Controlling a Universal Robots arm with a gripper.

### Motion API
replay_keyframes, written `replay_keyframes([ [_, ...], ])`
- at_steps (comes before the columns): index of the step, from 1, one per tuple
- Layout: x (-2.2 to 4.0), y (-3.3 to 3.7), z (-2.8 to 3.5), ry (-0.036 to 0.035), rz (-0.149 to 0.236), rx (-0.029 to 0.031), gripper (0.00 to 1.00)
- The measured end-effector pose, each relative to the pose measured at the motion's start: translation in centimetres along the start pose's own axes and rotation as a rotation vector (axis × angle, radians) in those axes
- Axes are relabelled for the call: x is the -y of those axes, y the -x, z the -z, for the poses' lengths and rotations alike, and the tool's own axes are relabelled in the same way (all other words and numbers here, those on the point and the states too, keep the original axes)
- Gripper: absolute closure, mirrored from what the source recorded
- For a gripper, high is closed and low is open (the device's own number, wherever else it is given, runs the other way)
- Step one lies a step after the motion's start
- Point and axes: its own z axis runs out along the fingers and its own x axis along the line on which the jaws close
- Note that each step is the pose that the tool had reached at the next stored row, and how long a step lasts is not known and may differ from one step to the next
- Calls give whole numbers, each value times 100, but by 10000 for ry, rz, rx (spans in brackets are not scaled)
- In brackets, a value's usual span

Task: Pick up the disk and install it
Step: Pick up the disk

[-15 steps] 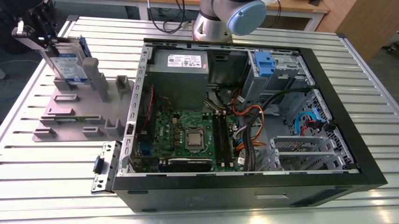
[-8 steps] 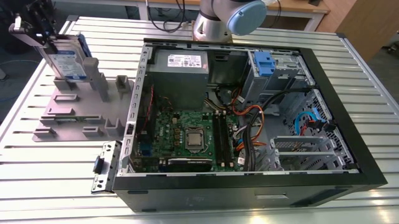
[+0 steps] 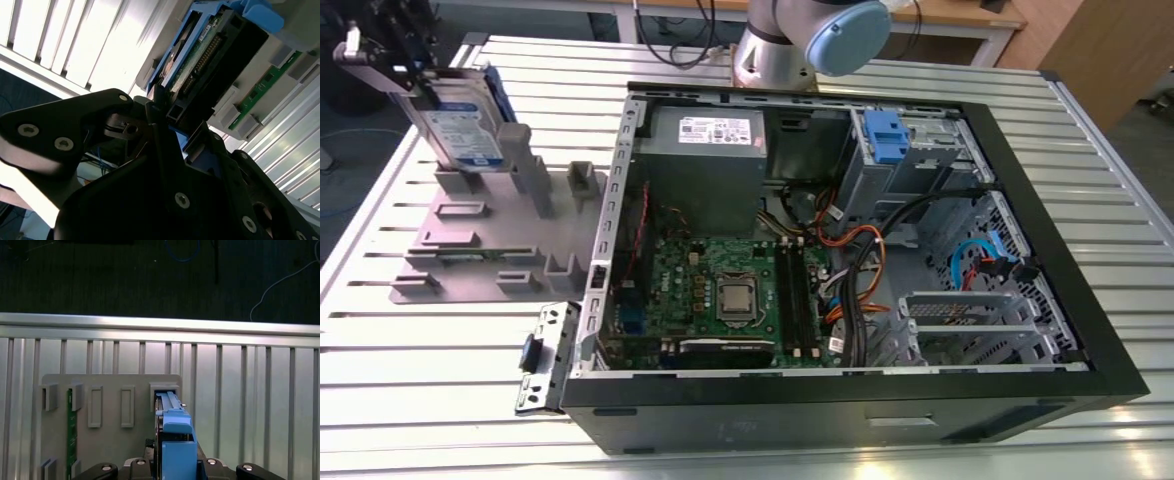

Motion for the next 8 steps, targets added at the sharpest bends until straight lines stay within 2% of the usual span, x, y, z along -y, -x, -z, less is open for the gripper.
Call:
replay_keyframes([
  [8,0,3,63,0,0,5,64],
])
